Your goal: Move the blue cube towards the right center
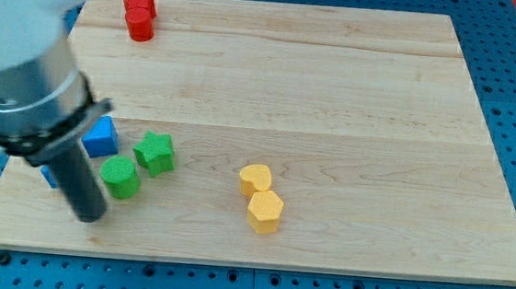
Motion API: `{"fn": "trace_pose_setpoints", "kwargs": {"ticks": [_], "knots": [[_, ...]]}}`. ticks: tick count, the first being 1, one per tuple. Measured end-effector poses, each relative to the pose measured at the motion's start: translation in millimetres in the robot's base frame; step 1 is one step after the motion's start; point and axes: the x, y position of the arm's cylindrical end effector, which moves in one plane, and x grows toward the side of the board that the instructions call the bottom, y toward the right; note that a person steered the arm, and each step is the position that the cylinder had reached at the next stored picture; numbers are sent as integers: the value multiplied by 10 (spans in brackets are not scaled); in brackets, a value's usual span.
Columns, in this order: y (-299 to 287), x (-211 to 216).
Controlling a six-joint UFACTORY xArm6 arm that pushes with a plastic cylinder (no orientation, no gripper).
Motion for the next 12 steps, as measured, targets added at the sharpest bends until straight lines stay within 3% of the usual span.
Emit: {"fn": "trace_pose_setpoints", "kwargs": {"ticks": [2, 3, 5, 6, 7, 8, 12], "knots": [[-103, -676], [-103, -487], [-253, -976], [-198, -591], [-658, -490], [-967, -677], [108, -1323]]}}
